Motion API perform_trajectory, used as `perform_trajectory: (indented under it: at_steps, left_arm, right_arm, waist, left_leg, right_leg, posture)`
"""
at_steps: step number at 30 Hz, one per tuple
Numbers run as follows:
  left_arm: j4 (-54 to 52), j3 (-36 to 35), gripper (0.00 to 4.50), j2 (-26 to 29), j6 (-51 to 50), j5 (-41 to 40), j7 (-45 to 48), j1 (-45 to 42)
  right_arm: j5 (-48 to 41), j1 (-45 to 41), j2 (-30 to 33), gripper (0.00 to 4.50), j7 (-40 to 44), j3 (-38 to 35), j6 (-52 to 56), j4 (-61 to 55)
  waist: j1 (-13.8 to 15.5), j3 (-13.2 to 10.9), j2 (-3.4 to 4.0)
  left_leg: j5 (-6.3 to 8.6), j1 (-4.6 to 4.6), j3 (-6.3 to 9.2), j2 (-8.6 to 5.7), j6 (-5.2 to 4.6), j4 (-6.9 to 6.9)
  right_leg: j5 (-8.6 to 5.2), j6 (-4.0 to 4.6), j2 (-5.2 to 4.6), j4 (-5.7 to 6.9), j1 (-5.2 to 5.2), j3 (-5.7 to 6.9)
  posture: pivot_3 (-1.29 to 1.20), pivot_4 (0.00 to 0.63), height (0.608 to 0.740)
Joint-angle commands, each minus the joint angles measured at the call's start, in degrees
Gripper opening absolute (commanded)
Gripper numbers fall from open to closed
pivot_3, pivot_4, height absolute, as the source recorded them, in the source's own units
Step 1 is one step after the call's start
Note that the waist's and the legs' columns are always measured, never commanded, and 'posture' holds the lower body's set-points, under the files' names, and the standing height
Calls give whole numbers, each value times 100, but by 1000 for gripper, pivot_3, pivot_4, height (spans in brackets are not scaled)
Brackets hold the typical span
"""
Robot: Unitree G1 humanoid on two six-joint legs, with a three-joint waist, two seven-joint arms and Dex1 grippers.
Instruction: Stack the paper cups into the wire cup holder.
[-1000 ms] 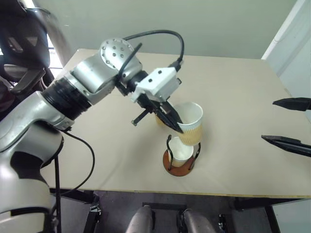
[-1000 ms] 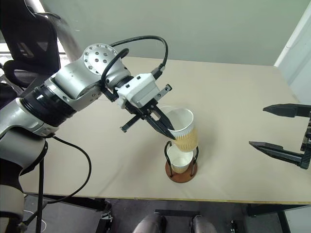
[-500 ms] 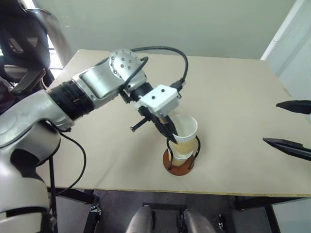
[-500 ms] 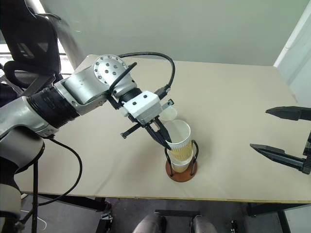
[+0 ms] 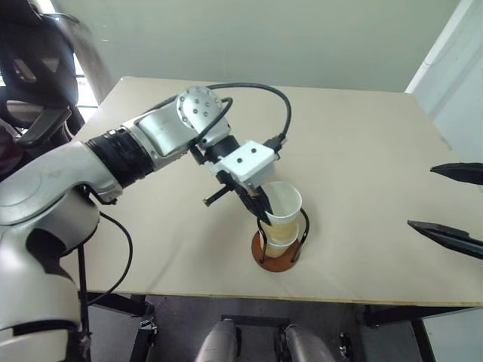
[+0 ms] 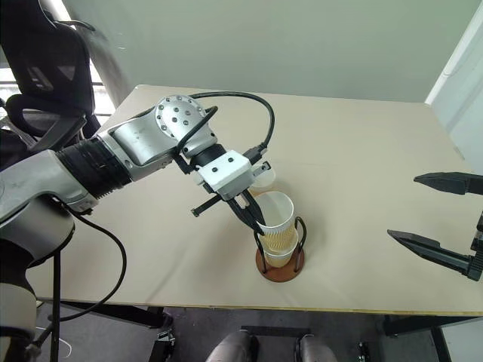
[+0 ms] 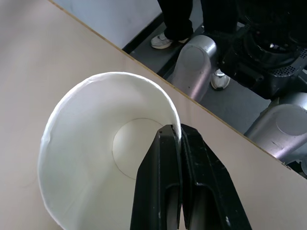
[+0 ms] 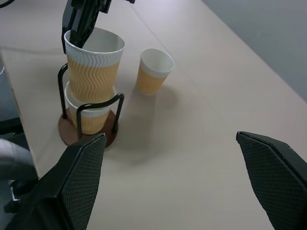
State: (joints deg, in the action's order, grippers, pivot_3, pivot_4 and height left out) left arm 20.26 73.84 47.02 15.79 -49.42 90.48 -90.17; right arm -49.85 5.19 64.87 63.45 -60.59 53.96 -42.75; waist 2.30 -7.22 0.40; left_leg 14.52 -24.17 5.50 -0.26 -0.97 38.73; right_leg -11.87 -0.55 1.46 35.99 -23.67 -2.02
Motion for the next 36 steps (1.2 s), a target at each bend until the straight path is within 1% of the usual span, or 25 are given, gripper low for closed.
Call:
perform_trajectory:
  at_steps: [1, 6, 8, 9, 13, 17, 19, 20, 22, 23, 25, 29, 32, 34, 36]
  left_arm:
    - [90, 31, 29, -17, 210, 81, 202, -174]
    - [211, 64, 29, -74, 275, 91, 202, -179]
    - [355, -34, 447, -174, 308, 131, 202, -140]
    - [392, -48, 703, -199, 316, 134, 202, -132]
    - [404, -95, 2060, -218, 330, 135, 202, -109]
    - [338, -216, 3571, -242, 268, 91, 202, -77]
    - [427, -564, 4274, -403, 199, 18, 202, 1]
    - [477, -735, 4446, -466, 131, -13, 202, 17]
    - [733, -1184, 4446, -651, -42, 15, 202, 52]
    - [1049, -1436, 4446, -722, -201, 134, 202, 30]
    - [1771, -1739, 4446, -721, -374, 587, 202, -18]
    - [2799, -1982, 4446, -609, -285, 1448, 202, 47]
    - [3524, -2273, 4446, -750, -109, 1996, 202, 144]
    - [3853, -2536, 4446, -932, -108, 2231, 202, 241]
    - [3849, -2621, 4446, -1023, -247, 2266, 202, 382]
  right_arm:
    - [-73, 5, 17, 4500, -93, -306, -5, -53]
    - [-99, 57, -11, 4500, -133, -337, -11, -87]
    - [-114, 75, -1, 4500, -137, -356, -15, -79]
    - [-115, 84, 7, 4500, -134, -364, -19, -70]
    - [-106, 112, 23, 4500, -114, -379, -39, -48]
    - [-109, 95, 26, 4500, -147, -311, -63, -43]
    - [-94, 92, 26, 4500, -156, -272, -83, -32]
    - [-87, 80, 37, 4500, -155, -245, -99, -11]
    - [-37, 66, 60, 4500, -128, -178, -163, 60]
    - [-6, 32, 92, 4500, -112, -105, -226, 130]
    - [75, -27, 148, 4500, -84, 60, -384, 270]
    - [198, -143, 209, 4500, -75, 391, -669, 483]
    - [259, -244, 224, 4500, -73, 613, -834, 595]
    - [297, -294, 231, 4500, -67, 731, -919, 653]
    - [331, -337, 245, 4500, -55, 811, -979, 699]
  waist:
    - [0, 0, 0]
    - [0, 0, 0]
    - [3, 0, 0]
    - [5, 0, 0]
    - [4, 0, 0]
    - [4, 0, 0]
    - [9, 0, 0]
    - [15, 0, 0]
    - [21, 0, 0]
    - [20, 0, 0]
    - [17, 1, 1]
    - [-43, -1, 14]
    - [-39, -1, 20]
    - [-7, -1, 20]
    - [42, -1, 21]
  left_leg:
    - [0, 0, 0, 0, 0, 0]
    - [0, -1, 0, 0, 0, 1]
    - [0, -1, 0, 0, 0, 1]
    - [0, -2, 0, 0, 0, 1]
    - [1, -4, -1, 0, -1, 4]
    - [1, -5, 0, -1, -1, 5]
    - [2, -7, 0, -1, -3, 9]
    - [2, -10, 0, -1, -4, 14]
    - [5, -16, 0, -1, -9, 27]
    - [8, -18, 0, -1, -13, 32]
    - [9, -19, -2, -2, -15, 39]
    - [9, -7, -7, 1, -13, 31]
    - [4, -9, -6, 1, -12, 33]
    - [4, -13, -5, 1, -12, 36]
    - [3, -21, -4, -3, -18, 40]
  right_leg:
    - [0, 0, 0, 0, 0, 0]
    - [0, 0, 0, 0, 0, 0]
    - [0, -1, 0, 0, 0, 0]
    - [0, -1, 0, 0, 0, 0]
    - [1, -3, 0, -1, 0, 0]
    - [2, -5, 0, -2, 0, 1]
    - [1, -7, 0, -2, 0, 0]
    - [1, -9, 0, -2, -1, 1]
    - [4, -15, 0, -2, -1, 1]
    - [6, -17, 0, -2, -1, 1]
    - [9, -21, 0, -3, 0, 0]
    - [12, -13, 0, 0, -2, -2]
    - [12, -15, 1, 1, -4, -1]
    - [13, -17, 1, 0, -4, -2]
    - [16, -26, 0, -4, -5, -3]
  posture:
    - [0, 150, 740]
    - [0, 150, 740]
    - [0, 150, 740]
    - [0, 150, 740]
    - [0, 150, 740]
    - [0, 150, 740]
    - [0, 150, 740]
    - [0, 150, 740]
    - [0, 150, 740]
    - [0, 150, 740]
    - [0, 150, 740]
    - [0, 150, 740]
    - [0, 150, 740]
    - [0, 150, 740]
    - [0, 150, 740]
